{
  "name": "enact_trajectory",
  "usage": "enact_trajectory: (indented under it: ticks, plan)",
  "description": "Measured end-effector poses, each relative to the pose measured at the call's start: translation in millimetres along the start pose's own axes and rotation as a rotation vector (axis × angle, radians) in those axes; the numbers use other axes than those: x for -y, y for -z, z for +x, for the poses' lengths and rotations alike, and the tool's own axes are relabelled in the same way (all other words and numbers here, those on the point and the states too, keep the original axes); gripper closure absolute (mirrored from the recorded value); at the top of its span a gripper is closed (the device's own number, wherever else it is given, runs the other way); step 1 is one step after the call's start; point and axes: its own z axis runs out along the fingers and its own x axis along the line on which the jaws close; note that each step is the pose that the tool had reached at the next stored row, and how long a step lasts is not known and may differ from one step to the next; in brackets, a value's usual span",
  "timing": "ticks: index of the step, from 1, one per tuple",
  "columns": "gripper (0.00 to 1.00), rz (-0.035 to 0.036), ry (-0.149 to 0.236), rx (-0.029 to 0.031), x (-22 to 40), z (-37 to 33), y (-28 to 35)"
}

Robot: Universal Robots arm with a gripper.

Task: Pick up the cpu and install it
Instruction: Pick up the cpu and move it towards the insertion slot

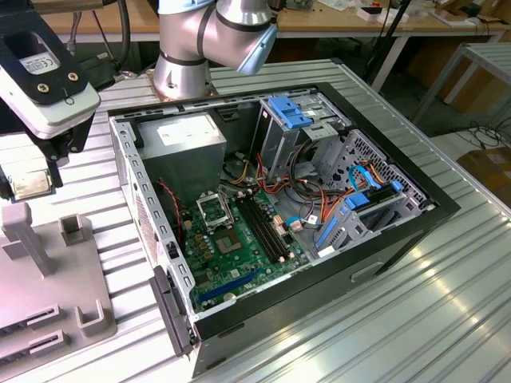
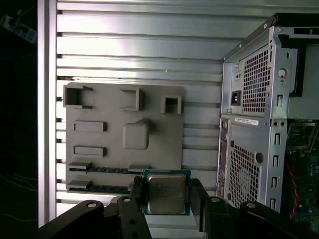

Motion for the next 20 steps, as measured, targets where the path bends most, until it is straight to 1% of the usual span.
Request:
enact_trajectory:
  ticks: [20]
  plan:
    - [0.53,0.0,0.0,0.0,0.3,-7.3,0.3]
